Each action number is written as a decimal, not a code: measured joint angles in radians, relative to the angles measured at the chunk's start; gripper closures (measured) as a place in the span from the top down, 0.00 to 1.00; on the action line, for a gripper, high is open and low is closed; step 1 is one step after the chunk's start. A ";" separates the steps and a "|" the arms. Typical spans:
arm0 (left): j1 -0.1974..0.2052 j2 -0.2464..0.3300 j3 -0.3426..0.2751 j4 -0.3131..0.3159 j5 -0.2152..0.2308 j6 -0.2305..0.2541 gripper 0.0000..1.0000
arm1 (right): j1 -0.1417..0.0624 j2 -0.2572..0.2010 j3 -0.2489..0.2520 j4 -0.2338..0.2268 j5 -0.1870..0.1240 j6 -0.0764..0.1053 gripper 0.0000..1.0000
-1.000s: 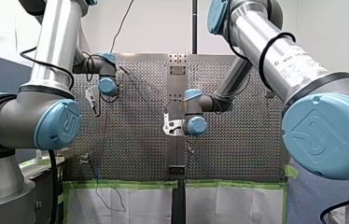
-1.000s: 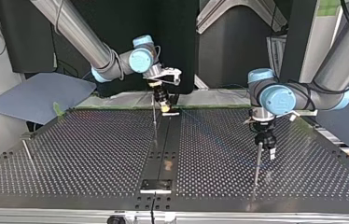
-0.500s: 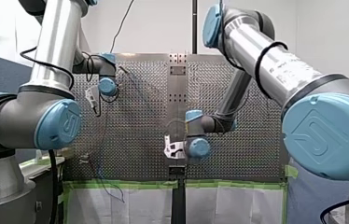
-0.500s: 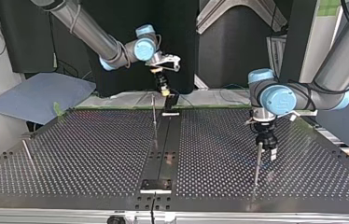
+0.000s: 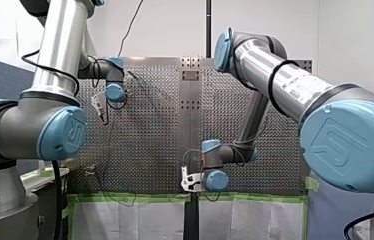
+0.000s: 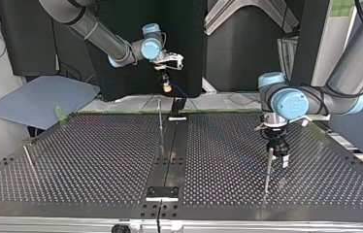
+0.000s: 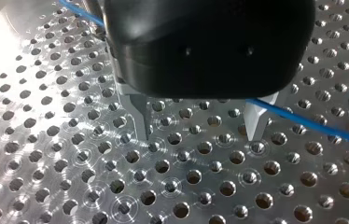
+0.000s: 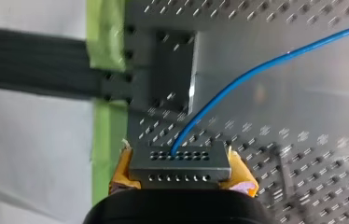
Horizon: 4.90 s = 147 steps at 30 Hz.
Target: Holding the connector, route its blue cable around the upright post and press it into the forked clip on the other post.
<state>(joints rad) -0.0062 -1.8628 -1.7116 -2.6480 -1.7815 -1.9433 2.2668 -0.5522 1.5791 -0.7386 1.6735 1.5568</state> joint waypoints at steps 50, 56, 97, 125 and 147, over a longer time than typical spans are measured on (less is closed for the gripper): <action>-0.004 0.000 0.000 -0.003 -0.005 0.000 1.00 | -0.095 0.235 0.074 -0.180 0.121 -0.061 0.00; -0.004 0.000 0.000 -0.005 -0.007 0.000 1.00 | -0.095 0.184 0.125 -0.203 0.130 -0.052 0.00; -0.005 0.000 0.000 -0.013 -0.030 -0.004 1.00 | -0.133 -0.182 0.351 -0.353 0.054 -0.018 0.00; -0.005 0.000 0.000 -0.017 -0.034 -0.002 1.00 | -0.181 -0.162 0.396 -0.477 -0.006 0.005 0.00; -0.006 0.000 0.000 -0.023 -0.025 -0.023 1.00 | -0.196 -0.084 0.396 -0.535 -0.017 0.001 0.00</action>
<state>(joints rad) -0.0120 -1.8627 -1.7118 -2.6714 -1.8064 -1.9660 2.0704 -0.6364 1.9755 -1.2741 1.6566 1.5574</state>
